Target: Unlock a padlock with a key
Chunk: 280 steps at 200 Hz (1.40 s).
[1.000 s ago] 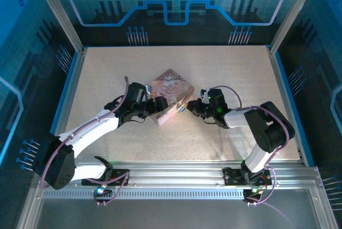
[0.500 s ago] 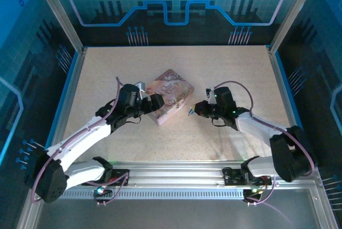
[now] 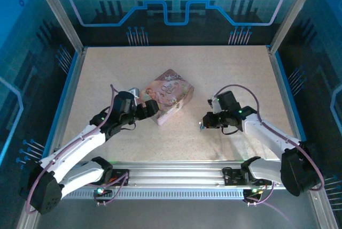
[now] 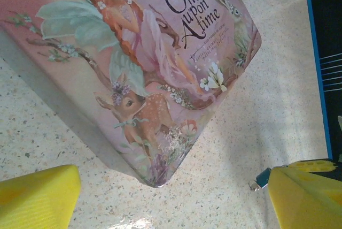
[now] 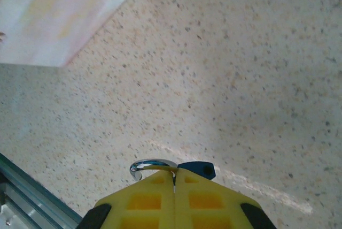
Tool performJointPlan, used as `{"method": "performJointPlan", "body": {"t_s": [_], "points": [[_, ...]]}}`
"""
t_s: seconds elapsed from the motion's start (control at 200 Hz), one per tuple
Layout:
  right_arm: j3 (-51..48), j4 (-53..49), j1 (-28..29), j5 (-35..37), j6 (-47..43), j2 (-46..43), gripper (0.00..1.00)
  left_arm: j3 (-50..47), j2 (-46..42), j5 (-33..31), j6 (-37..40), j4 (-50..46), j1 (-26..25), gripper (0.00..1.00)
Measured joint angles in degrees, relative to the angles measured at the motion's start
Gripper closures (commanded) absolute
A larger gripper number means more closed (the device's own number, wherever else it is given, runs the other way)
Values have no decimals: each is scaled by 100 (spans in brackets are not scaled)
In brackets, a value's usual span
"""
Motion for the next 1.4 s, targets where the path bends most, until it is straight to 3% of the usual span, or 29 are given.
{"method": "performJointPlan", "body": {"t_s": [0.315, 0.73, 1.166, 1.401], "points": [[-72, 157, 0, -26, -4, 695, 97, -79, -37, 4, -4, -24, 66, 8], [-70, 334, 0, -33, -50, 955, 78, -109, -114, 9, -9, -39, 190, 7], [299, -90, -201, 459, -387, -258, 61, 79, -686, -306, 186, -614, 420, 1], [476, -188, -627, 1010, -833, -951, 33, 216, -1119, -1016, 599, -798, 817, 1]]}}
